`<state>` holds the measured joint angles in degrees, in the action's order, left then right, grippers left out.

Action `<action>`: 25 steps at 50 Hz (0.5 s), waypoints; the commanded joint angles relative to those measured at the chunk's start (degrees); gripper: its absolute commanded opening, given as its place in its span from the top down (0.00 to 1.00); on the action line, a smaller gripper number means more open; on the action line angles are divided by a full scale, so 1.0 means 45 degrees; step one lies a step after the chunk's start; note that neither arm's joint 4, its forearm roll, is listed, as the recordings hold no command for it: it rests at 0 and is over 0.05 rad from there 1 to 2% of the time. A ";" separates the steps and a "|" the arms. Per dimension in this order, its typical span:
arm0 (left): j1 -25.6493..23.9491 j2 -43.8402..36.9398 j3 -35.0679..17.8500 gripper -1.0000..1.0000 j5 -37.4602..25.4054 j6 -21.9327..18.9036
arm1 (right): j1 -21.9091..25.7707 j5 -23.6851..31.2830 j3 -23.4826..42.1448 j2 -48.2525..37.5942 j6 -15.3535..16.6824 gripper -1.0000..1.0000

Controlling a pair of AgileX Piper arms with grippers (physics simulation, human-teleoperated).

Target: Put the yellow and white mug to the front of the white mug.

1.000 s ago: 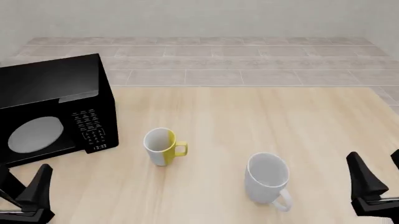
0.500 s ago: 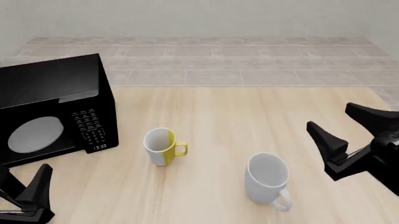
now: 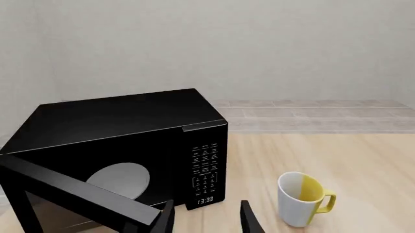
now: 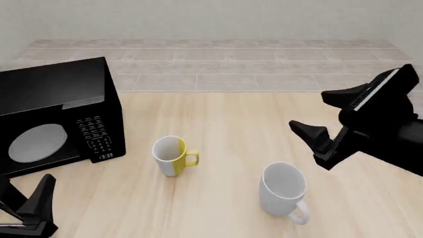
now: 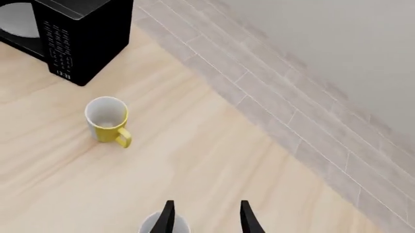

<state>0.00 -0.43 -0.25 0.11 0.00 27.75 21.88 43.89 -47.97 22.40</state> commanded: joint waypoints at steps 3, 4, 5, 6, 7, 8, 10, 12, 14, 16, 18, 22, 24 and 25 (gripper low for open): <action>0.0000 0.0000 0.0000 0.00 0.0000 0.0000 | 0.0656 0.1561 0.1950 -0.2399 0.0817 0.00; 0.0000 0.0000 0.0000 0.00 0.0000 0.0000 | 0.0644 0.1629 0.2104 -0.2549 0.0879 0.00; 0.0000 0.0000 0.0000 0.00 0.0000 0.0000 | 0.0796 0.1811 0.2256 -0.2788 0.0901 0.00; 0.0000 0.0000 0.0000 0.00 0.0000 0.0000 | 0.0793 0.1862 0.2313 -0.2931 0.1031 0.00; 0.0000 0.0000 0.0000 0.00 0.0000 0.0000 | 0.0794 0.1942 0.2409 -0.3152 0.1188 0.00; 0.0000 0.0000 0.0000 0.00 0.0000 0.0000 | 0.0843 0.2018 0.2497 -0.3311 0.1190 0.00; 0.0000 0.0000 0.0000 0.00 0.0000 0.0000 | 0.0943 0.2141 0.2740 -0.3610 0.1193 0.00; 0.0000 0.0000 0.0000 0.00 0.0000 0.0000 | 0.0955 0.2204 0.2923 -0.3879 0.1223 0.00; 0.0000 0.0000 0.0000 0.00 0.0000 0.0000 | 0.0945 0.2245 0.3059 -0.4220 0.1336 0.00; 0.0000 0.0000 0.0000 0.00 0.0000 0.0000 | 0.1019 0.2305 0.3263 -0.4539 0.1373 0.00; 0.0000 0.0000 0.0000 0.00 0.0000 0.0000 | 0.1018 0.2373 0.3651 -0.5017 0.1433 0.00; 0.0000 0.0000 0.0000 0.00 0.0000 0.0000 | 0.1129 0.2396 0.4138 -0.5609 0.1442 0.00; 0.0000 0.0000 0.0000 0.00 0.0000 0.0000 | 0.1201 0.2399 0.4292 -0.5796 0.1417 0.00; 0.0000 0.0000 0.0000 0.00 0.0000 0.0000 | 0.1312 0.2407 0.4363 -0.5931 0.1382 0.00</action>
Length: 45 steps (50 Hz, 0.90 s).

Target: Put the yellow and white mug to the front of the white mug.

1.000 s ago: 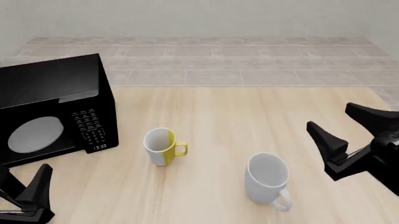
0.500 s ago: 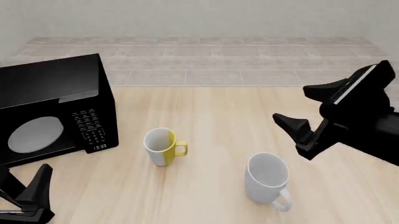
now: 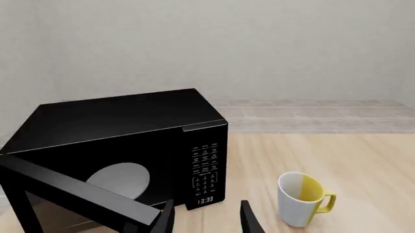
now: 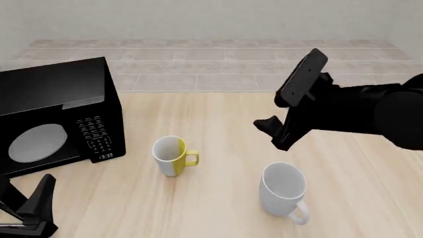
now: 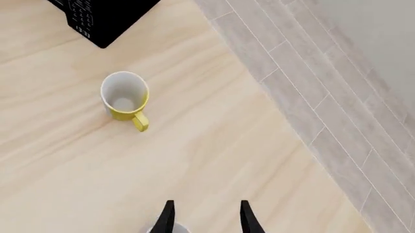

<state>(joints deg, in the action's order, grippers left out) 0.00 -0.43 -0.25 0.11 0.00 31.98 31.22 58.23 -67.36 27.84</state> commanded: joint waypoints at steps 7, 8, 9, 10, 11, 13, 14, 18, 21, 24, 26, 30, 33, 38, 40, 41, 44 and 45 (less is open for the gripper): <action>0.0000 0.0000 0.0000 0.00 0.0000 0.0000 | 0.0828 0.0116 0.1387 -0.2332 -0.0025 0.00; 0.0000 0.0000 0.0000 0.00 0.0000 0.0000 | 0.0957 0.0064 0.1329 -0.2430 -0.0029 0.00; 0.0000 0.0000 0.0000 0.00 0.0000 0.0000 | 0.0957 0.0063 0.1328 -0.2430 -0.0029 0.00; 0.0000 0.0000 0.0000 0.00 0.0000 0.0000 | 0.0983 0.0014 0.1330 -0.2501 -0.0033 0.00; 0.0000 0.0000 0.0000 0.00 0.0000 0.0000 | 0.1058 -0.0038 0.1404 -0.2676 -0.0033 0.00; 0.0000 0.0000 0.0000 0.00 0.0000 0.0000 | 0.1068 -0.0060 0.1449 -0.2758 -0.0020 0.00; 0.0000 0.0000 0.0000 0.00 0.0000 0.0000 | 0.1143 -0.0107 0.1544 -0.2936 -0.0016 0.00; 0.0000 0.0000 0.0000 0.00 0.0000 0.0000 | 0.1215 -0.0209 0.1817 -0.3377 0.0075 0.00; 0.0000 0.0000 0.0000 0.00 0.0000 0.0000 | 0.1362 -0.0221 0.2031 -0.3608 0.0068 0.00; 0.0000 0.0000 0.0000 0.00 0.0000 0.0000 | 0.1452 -0.0317 0.2171 -0.3890 0.0107 0.00; 0.0000 0.0000 0.0000 0.00 0.0000 0.0000 | 0.1588 -0.0508 0.2246 -0.4195 0.0049 0.00; 0.0000 0.0000 0.0000 0.00 0.0000 0.0000 | 0.1790 -0.0742 0.2258 -0.4577 -0.0034 0.00; 0.0000 0.0000 0.0000 0.00 0.0000 0.0000 | 0.1831 -0.0872 0.2307 -0.4842 -0.0024 0.00; 0.0000 0.0000 0.0000 0.00 0.0000 0.0000 | 0.1897 -0.1136 0.2327 -0.5203 0.0007 0.00; 0.0000 0.0000 0.0000 0.00 0.0000 0.0000 | 0.1951 -0.1173 0.2304 -0.5244 -0.0020 0.00; 0.0000 0.0000 0.0000 0.00 0.0000 0.0000 | 0.1986 -0.1210 0.2322 -0.5297 -0.0061 0.00; 0.0000 0.0000 0.0000 0.00 0.0000 0.0000 | 0.2107 -0.1332 0.2265 -0.5378 -0.0148 0.00; 0.0000 0.0000 0.0000 0.00 0.0000 0.0000 | 0.2165 -0.1402 0.2216 -0.5425 -0.0184 0.00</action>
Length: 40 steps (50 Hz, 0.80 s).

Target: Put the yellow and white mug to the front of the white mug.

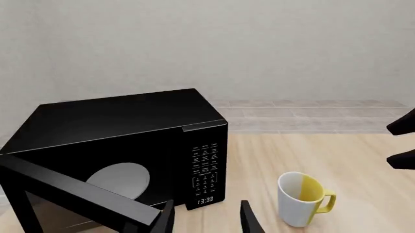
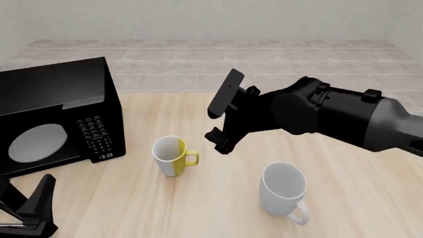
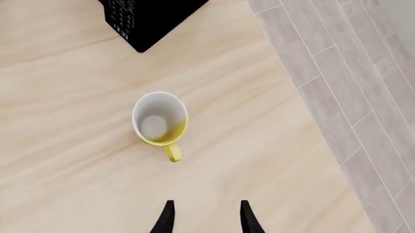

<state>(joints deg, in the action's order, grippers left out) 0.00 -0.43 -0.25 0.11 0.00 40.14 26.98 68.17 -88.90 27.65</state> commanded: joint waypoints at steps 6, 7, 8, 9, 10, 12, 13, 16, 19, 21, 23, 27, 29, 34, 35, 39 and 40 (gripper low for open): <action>0.0000 0.0000 0.0000 0.00 0.0000 0.0000 | 0.0555 -0.0722 -0.0137 -0.0876 -0.0275 0.00; 0.0000 0.0000 0.0000 0.00 0.0000 0.0000 | 0.0555 -0.0722 -0.0136 -0.0876 -0.0275 0.00; 0.0000 0.0000 0.0000 0.00 0.0000 0.0000 | 0.0592 -0.0781 -0.0130 -0.0944 -0.0279 0.00; 0.0000 0.0000 0.0000 0.00 0.0000 0.0000 | 0.0629 -0.0825 -0.0138 -0.0979 -0.0282 0.00; 0.0000 0.0000 0.0000 0.00 0.0000 0.0000 | 0.0634 -0.0837 -0.0128 -0.0984 -0.0254 0.00; 0.0000 0.0000 0.0000 0.00 0.0000 0.0000 | 0.0630 -0.0875 -0.0118 -0.1013 -0.0219 0.00; 0.0000 0.0000 0.0000 0.00 0.0000 0.0000 | 0.0656 -0.0896 -0.0124 -0.1038 -0.0183 0.00; 0.0000 0.0000 0.0000 0.00 0.0000 0.0000 | 0.0660 -0.0964 -0.0061 -0.1146 -0.0135 0.00; 0.0000 0.0000 0.0000 0.00 0.0000 0.0000 | 0.0700 -0.1097 -0.0093 -0.1242 -0.0150 0.00; 0.0000 0.0000 0.0000 0.00 0.0000 0.0000 | 0.0697 -0.1169 -0.0106 -0.1332 -0.0142 0.00; 0.0000 0.0000 0.0000 0.00 0.0000 0.0000 | 0.0702 -0.1216 -0.0100 -0.1399 -0.0145 0.00; 0.0000 0.0000 0.0000 0.00 0.0000 0.0000 | 0.0759 -0.1375 -0.0139 -0.1501 -0.0142 0.00; 0.0000 0.0000 0.0000 0.00 0.0000 0.0000 | 0.0696 -0.1491 -0.0123 -0.1616 -0.0059 0.00; 0.0000 0.0000 0.0000 0.00 0.0000 0.0000 | 0.0803 -0.1692 -0.0150 -0.1787 -0.0108 0.00; 0.0000 0.0000 0.0000 0.00 0.0000 0.0000 | 0.0841 -0.1724 -0.0137 -0.1837 -0.0120 0.00; 0.0000 0.0000 0.0000 0.00 0.0000 0.0000 | 0.0872 -0.1842 -0.0122 -0.1975 -0.0129 0.00; 0.0000 0.0000 0.0000 0.00 0.0000 0.0000 | 0.0881 -0.1887 -0.0140 -0.2009 -0.0119 0.00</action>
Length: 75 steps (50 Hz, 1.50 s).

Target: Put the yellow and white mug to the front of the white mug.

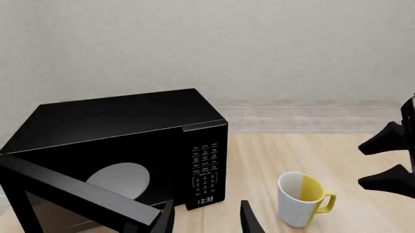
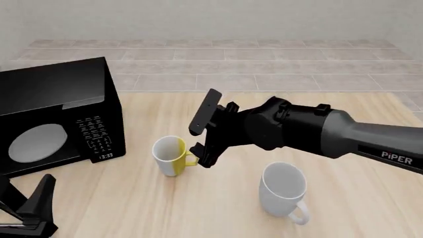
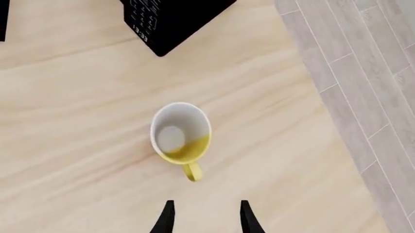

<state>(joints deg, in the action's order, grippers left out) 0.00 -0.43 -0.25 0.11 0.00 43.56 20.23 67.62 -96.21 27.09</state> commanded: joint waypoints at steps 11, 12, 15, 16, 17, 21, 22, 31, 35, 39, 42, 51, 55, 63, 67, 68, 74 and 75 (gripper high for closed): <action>0.0000 0.0000 0.0000 0.00 0.0000 0.0000 | 0.0059 -0.0747 -0.0091 -0.0893 0.0042 0.00; 0.0000 0.0000 0.0000 0.00 0.0000 0.0000 | 0.0013 -0.0764 -0.0075 -0.0955 0.0046 0.00; 0.0000 0.0000 0.0000 0.00 0.0000 0.0000 | -0.0045 -0.0853 -0.0072 -0.1106 0.0035 0.00; 0.0000 0.0000 0.0000 0.00 0.0000 0.0000 | -0.0042 -0.0878 -0.0069 -0.1143 -0.0006 0.00; 0.0000 0.0000 0.0000 0.00 0.0000 0.0000 | -0.0065 -0.0923 -0.0053 -0.1234 -0.0020 0.00; 0.0000 0.0000 0.0000 0.00 0.0000 0.0000 | -0.0117 -0.1043 0.0005 -0.1509 -0.0038 0.00; 0.0000 0.0000 0.0000 0.00 0.0000 0.0000 | -0.0117 -0.1044 0.0005 -0.1510 -0.0038 0.00; 0.0000 0.0000 0.0000 0.00 0.0000 0.0000 | 0.0021 -0.1248 0.0039 -0.1916 -0.0143 0.00; 0.0000 0.0000 0.0000 0.00 0.0000 0.0000 | 0.0098 -0.1323 0.0136 -0.2133 -0.0214 0.00; 0.0000 0.0000 0.0000 0.00 0.0000 0.0000 | 0.0152 -0.1426 0.0164 -0.2317 -0.0270 0.00; 0.0000 0.0000 0.0000 0.00 0.0000 0.0000 | 0.0187 -0.1461 0.0190 -0.2442 -0.0304 0.00; 0.0000 0.0000 0.0000 0.00 0.0000 0.0000 | 0.0168 -0.1710 0.0202 -0.2813 -0.0406 0.00; 0.0000 0.0000 0.0000 0.00 0.0000 0.0000 | 0.0169 -0.1837 0.0192 -0.3019 -0.0424 0.00; 0.0000 0.0000 0.0000 0.00 0.0000 0.0000 | 0.0038 -0.1932 0.0294 -0.3314 -0.0444 0.00; 0.0000 0.0000 0.0000 0.00 0.0000 0.0000 | 0.0057 -0.2018 0.0270 -0.3404 -0.0533 0.00; 0.0000 0.0000 0.0000 0.00 0.0000 0.0000 | 0.0018 -0.2071 0.0276 -0.3497 -0.0498 0.00; 0.0000 0.0000 0.0000 0.00 0.0000 0.0000 | 0.0108 -0.2292 0.0125 -0.3697 -0.0627 0.00; 0.0000 0.0000 0.0000 0.00 0.0000 0.0000 | 0.0119 -0.2310 0.0101 -0.3716 -0.0635 0.00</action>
<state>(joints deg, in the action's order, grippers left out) 0.00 -0.43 -0.25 0.11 0.00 43.93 11.04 68.56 -111.42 24.80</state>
